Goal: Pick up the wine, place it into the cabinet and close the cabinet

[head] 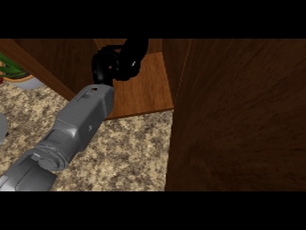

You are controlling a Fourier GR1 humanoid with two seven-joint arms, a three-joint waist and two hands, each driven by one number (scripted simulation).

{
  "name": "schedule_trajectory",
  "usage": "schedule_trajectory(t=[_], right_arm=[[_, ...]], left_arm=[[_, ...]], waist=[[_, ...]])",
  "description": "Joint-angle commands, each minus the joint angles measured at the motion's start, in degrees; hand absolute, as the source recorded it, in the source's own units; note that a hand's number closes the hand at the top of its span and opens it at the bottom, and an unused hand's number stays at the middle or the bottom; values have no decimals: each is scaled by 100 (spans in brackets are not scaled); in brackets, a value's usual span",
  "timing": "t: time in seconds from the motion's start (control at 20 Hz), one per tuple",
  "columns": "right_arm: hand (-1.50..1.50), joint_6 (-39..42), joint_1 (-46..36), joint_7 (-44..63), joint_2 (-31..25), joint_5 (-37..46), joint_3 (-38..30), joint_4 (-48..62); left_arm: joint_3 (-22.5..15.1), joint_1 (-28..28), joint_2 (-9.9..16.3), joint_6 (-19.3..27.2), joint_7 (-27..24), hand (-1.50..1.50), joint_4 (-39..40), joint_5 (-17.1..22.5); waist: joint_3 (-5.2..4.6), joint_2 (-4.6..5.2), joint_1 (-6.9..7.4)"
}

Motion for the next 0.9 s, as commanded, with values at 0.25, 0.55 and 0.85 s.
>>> schedule_trajectory(t=[0.25,0.55,0.85], right_arm=[[-150,22,-15,1,13,-49,53,-99],[-150,68,-56,-38,11,-133,57,-121],[-150,11,-91,-37,82,-88,156,-169]], left_arm=[[-338,251,230,597,225,150,33,-364],[-489,347,251,435,376,-150,30,-532],[-423,325,378,343,507,-150,29,-472]], waist=[[-16,66,-38],[-17,89,-88],[-26,86,-79]])
